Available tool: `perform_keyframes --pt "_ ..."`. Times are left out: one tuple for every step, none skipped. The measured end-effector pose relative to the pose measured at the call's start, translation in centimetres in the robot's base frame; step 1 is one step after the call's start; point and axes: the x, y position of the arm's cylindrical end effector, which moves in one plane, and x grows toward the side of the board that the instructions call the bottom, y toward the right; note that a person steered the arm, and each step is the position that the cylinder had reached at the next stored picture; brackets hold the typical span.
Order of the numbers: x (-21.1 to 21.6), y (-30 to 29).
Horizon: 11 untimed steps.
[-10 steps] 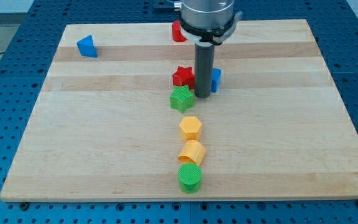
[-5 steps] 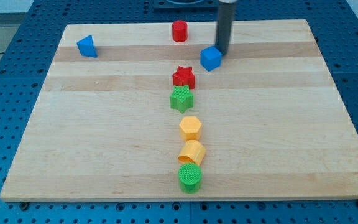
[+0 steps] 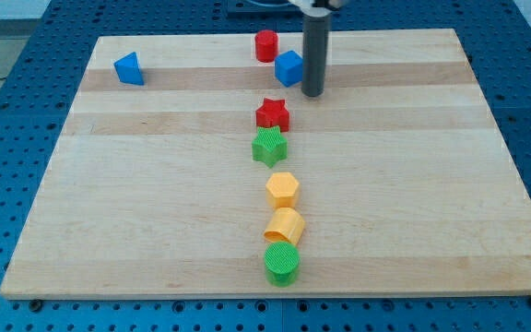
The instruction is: Push the blue cube towards the right side of the blue triangle
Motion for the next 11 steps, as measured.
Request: perform_keyframes --pt "-0.8 1.4" --pt "-2.4 2.2" --pt "-3.7 2.8" --pt "-3.7 2.5" --pt "-3.7 1.7" --pt "-3.7 1.1" --pt "-3.7 -1.3" --pt "-3.7 -5.3" --pt "-3.7 -8.1" --pt "-4.0 -5.7" --pt "-6.0 -6.1"
